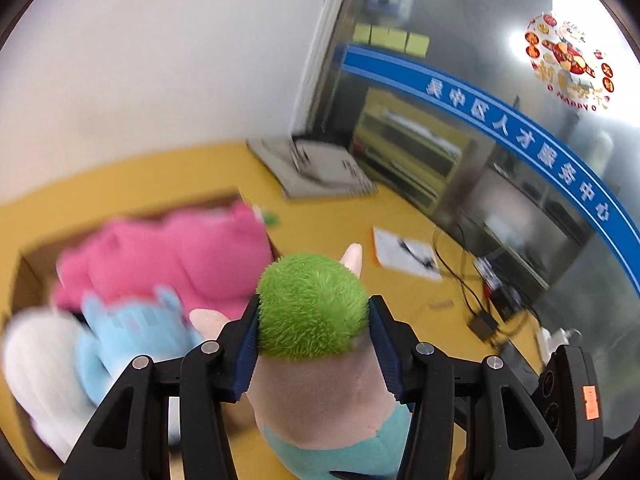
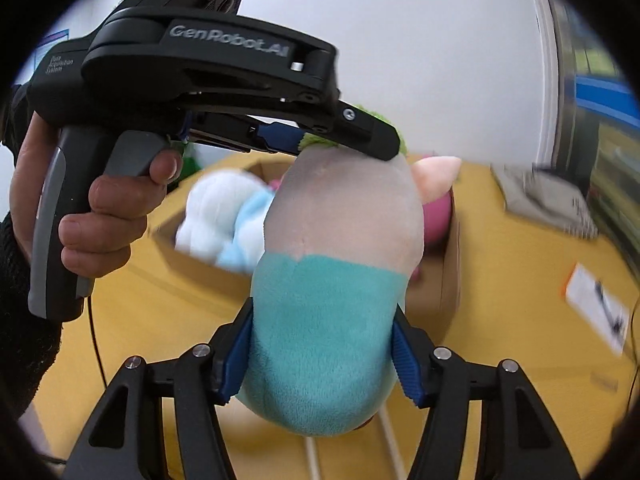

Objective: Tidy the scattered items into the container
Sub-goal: 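Lift the pig plush with both grippers and lower it into the box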

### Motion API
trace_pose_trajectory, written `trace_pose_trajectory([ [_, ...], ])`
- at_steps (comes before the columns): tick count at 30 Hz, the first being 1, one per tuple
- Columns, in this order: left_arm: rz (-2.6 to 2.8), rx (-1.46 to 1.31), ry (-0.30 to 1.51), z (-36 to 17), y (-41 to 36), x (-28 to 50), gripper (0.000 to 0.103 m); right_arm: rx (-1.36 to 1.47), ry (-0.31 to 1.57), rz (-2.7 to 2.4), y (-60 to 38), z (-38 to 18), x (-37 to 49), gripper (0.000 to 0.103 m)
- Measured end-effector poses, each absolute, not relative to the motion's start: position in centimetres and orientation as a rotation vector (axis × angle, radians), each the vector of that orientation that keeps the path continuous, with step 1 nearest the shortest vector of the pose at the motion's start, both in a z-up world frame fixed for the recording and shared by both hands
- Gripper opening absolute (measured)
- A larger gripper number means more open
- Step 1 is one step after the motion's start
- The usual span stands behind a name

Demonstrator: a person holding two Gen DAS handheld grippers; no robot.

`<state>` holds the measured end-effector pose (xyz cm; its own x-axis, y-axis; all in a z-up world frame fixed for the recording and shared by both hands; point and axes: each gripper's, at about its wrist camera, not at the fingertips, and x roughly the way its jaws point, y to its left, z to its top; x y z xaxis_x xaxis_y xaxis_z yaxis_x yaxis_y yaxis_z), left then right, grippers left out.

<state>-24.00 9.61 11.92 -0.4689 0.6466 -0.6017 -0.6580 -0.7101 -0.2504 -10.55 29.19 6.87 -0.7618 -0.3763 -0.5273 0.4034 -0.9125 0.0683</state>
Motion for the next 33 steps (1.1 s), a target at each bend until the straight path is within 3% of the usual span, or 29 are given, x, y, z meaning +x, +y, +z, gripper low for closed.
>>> trace_pose_trajectory([
  [6, 2.252, -0.833, 0.045, 13.4, 10.0, -30.6, 0.055, 0.591, 0.070, -2.678, 28.4, 8.8, -17.1, 0.061],
  [14, 2.123, -1.061, 0.058, 4.2, 12.9, -35.2, 0.055, 0.767, 0.102, -2.701, 29.3, 1.8, -20.1, 0.061],
  [22, 2.067, -1.124, 0.063, 1.1, 14.6, -35.3, 0.056, 0.902, -0.007, -2.668, 31.3, 0.4, -19.6, 0.061],
  [29, 1.997, -1.242, 0.002, -2.8, 15.7, -37.1, 0.070, 1.038, -0.055, -2.656, 31.8, 1.0, -20.3, 0.065],
  [33, 2.017, -1.275, 0.020, -3.0, 16.7, -37.2, 0.077, 0.954, 0.059, -2.725, 31.2, 2.8, -18.9, 0.068],
])
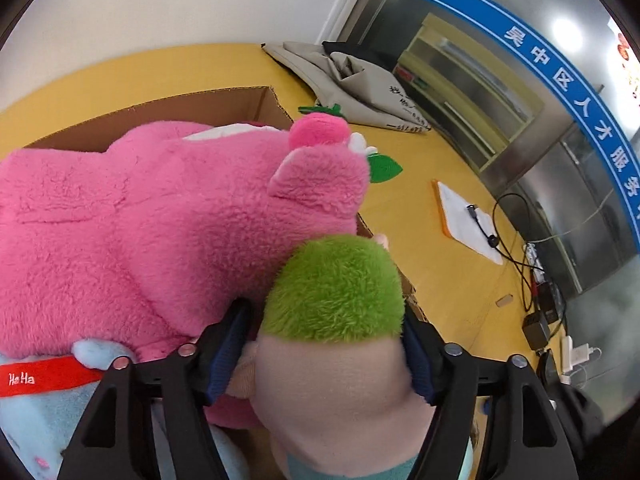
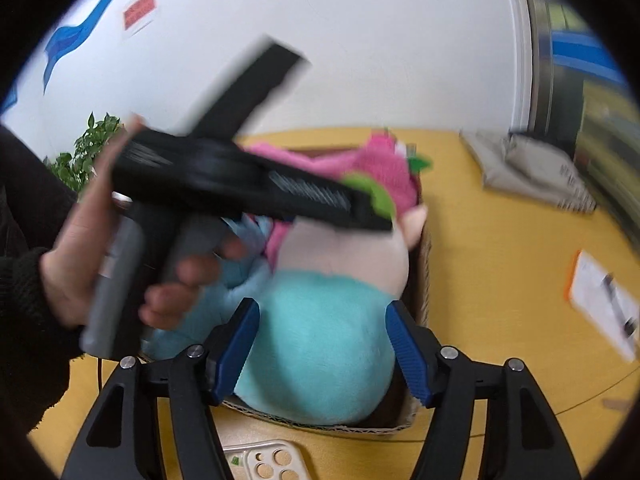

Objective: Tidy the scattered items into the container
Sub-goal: 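Lift the pig plush with both grippers and lower it into the box, then open both grippers to release the pig beside the blue bear, then move both grippers toward the clear phone case on the table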

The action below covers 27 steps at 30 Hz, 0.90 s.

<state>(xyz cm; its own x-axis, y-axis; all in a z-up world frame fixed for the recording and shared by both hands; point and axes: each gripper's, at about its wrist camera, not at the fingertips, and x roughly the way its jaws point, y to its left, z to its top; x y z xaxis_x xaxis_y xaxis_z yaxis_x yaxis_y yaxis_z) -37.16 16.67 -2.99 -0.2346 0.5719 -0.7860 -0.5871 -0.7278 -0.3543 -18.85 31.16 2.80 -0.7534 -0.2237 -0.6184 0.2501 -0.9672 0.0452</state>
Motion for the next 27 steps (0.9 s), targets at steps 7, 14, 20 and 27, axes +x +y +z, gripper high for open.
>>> trace_pose_trajectory([
  [7, 2.127, -1.177, -0.210, 2.8, 11.2, -35.0, 0.091, 0.945, 0.100, -2.791, 31.3, 4.1, -17.4, 0.079],
  [14, 2.506, -1.033, -0.022, 7.4, 1.5, -27.7, 0.103, 0.903, 0.008, -2.849, 31.3, 6.4, -16.9, 0.079],
  [20, 2.625, -1.095, 0.084, 4.8, -4.0, -23.8, 0.103, 0.918, 0.005, -2.842, 28.5, 6.8, -16.7, 0.080],
  [27, 2.553, -1.316, -0.054, -1.5, -7.9, -25.0, 0.099, 1.009, 0.067, -2.837, 26.2, 5.9, -16.2, 0.080],
])
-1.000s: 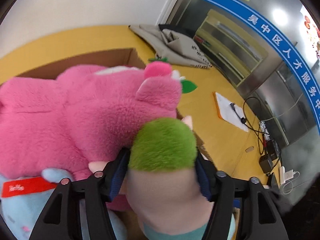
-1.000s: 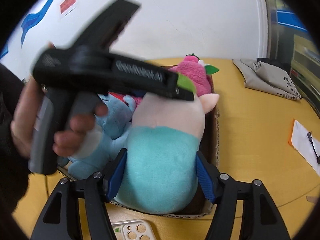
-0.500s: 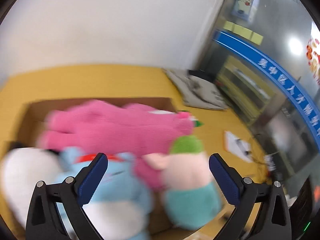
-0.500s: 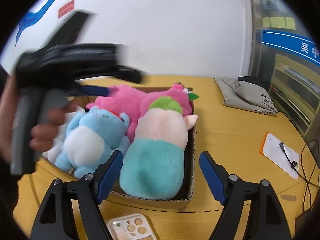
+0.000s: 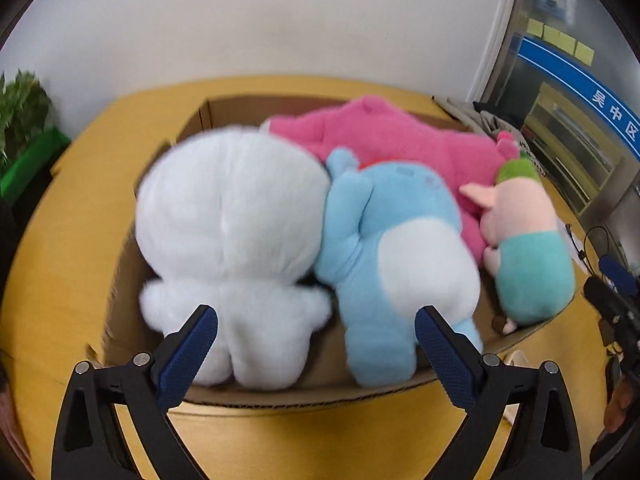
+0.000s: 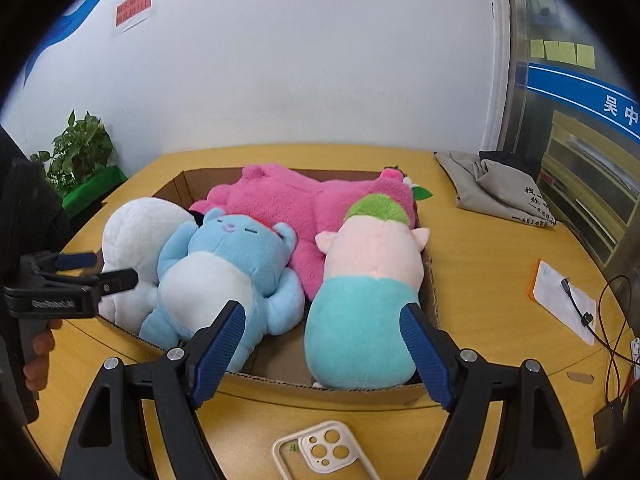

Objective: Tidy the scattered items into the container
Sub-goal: 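Move both grippers toward the clear phone case on the table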

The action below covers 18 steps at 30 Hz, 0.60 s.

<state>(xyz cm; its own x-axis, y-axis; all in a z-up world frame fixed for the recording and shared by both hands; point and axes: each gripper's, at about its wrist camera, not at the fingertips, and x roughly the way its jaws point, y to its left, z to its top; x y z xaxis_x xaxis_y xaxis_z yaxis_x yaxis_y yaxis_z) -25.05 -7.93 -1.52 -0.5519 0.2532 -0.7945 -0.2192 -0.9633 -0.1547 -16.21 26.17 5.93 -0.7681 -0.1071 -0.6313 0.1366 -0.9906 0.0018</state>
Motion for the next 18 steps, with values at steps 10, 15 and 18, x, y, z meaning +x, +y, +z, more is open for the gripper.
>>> trace_pose_trajectory([
  [10, 2.540, -1.320, -0.002, -3.2, -6.5, -22.6, 0.098, 1.065, 0.082, -2.843, 25.8, 5.2, -16.2, 0.080],
  [15, 2.580, -1.324, 0.012, -3.0, -6.2, -22.4, 0.098, 1.069, 0.078, -2.840, 25.9, 5.4, -16.3, 0.080],
  [18, 2.632, -1.276, -0.033, -1.6, -6.7, -22.3, 0.098, 1.063, 0.083, -2.842, 26.0, 5.4, -16.3, 0.080],
])
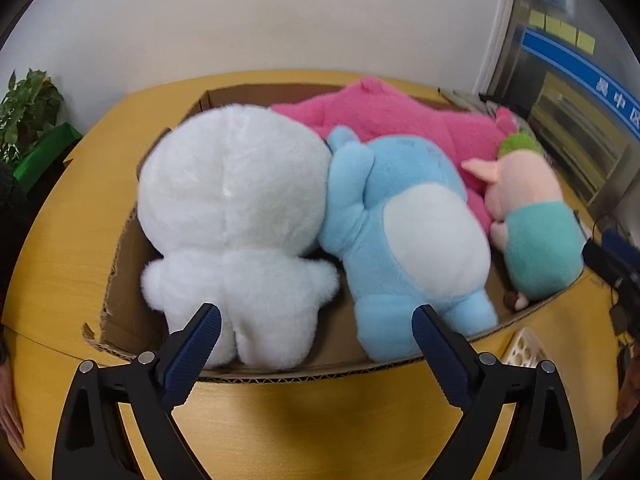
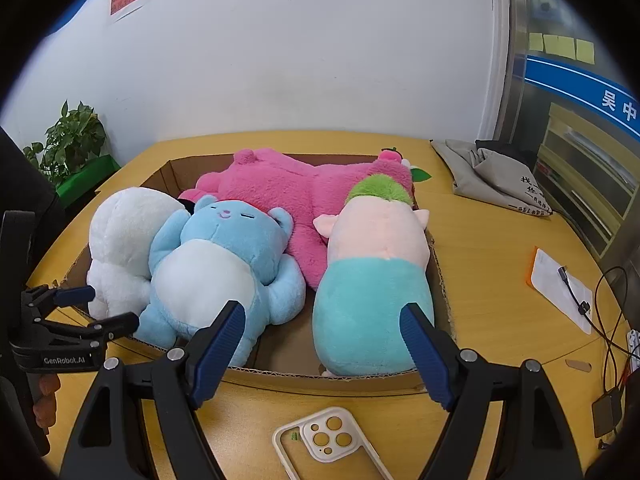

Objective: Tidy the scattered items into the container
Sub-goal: 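Move both grippers toward the clear phone case on the table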

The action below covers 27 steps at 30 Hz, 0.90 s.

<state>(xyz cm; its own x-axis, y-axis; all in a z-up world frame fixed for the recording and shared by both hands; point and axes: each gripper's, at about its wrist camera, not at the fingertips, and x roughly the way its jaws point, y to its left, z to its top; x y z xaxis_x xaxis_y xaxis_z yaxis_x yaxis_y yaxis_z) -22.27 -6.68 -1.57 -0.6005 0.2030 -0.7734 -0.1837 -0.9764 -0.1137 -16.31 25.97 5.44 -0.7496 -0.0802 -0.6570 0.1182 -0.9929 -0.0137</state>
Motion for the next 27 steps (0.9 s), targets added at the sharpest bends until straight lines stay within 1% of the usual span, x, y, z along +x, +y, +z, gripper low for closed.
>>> trace_pose_trajectory([
  [4, 2.649, -1.205, -0.102, 0.8, -6.9, -21.6, 0.102, 1.061, 0.077, -2.848, 26.4, 5.4, -16.5, 0.080],
  [8, 2.623, -1.158, -0.117, 2.6, -5.6, -20.4, 0.102, 1.059, 0.069, -2.848, 26.8, 5.3, -16.2, 0.080],
  [11, 2.565, -1.153, -0.095, 3.0, -3.8, -19.1, 0.102, 1.047, 0.081, -2.848, 27.5, 5.4, -15.3, 0.080],
  [15, 2.443, -1.176, -0.020, 1.6, -0.5, -17.0, 0.102, 1.039, 0.146, -2.829, 29.9, 4.8, -12.5, 0.080],
  [17, 2.383, -1.197, 0.035, 0.2, 1.5, -16.4, 0.102, 1.096, 0.147, -2.824, 31.7, 3.5, -10.8, 0.080],
  [21, 2.256, -1.259, 0.119, -2.7, 5.4, -16.1, 0.100, 1.317, 0.138, -2.791, 34.7, -0.9, -7.8, 0.080],
  [24, 2.172, -1.324, 0.126, -5.2, 7.3, -16.7, 0.093, 1.512, 0.009, -2.750, 36.5, -4.0, -6.3, 0.078],
  [25, 2.147, -1.347, 0.129, -6.0, 7.8, -17.0, 0.087, 1.564, -0.016, -2.734, 36.7, -4.9, -6.0, 0.078],
  [26, 2.126, -1.376, 0.137, -6.8, 8.3, -17.1, 0.079, 1.588, -0.015, -2.725, 36.7, -5.5, -5.7, 0.074],
  [27, 2.111, -1.400, 0.145, -7.4, 8.7, -17.3, 0.075, 1.579, -0.015, -2.725, 36.5, -5.7, -5.4, 0.072],
])
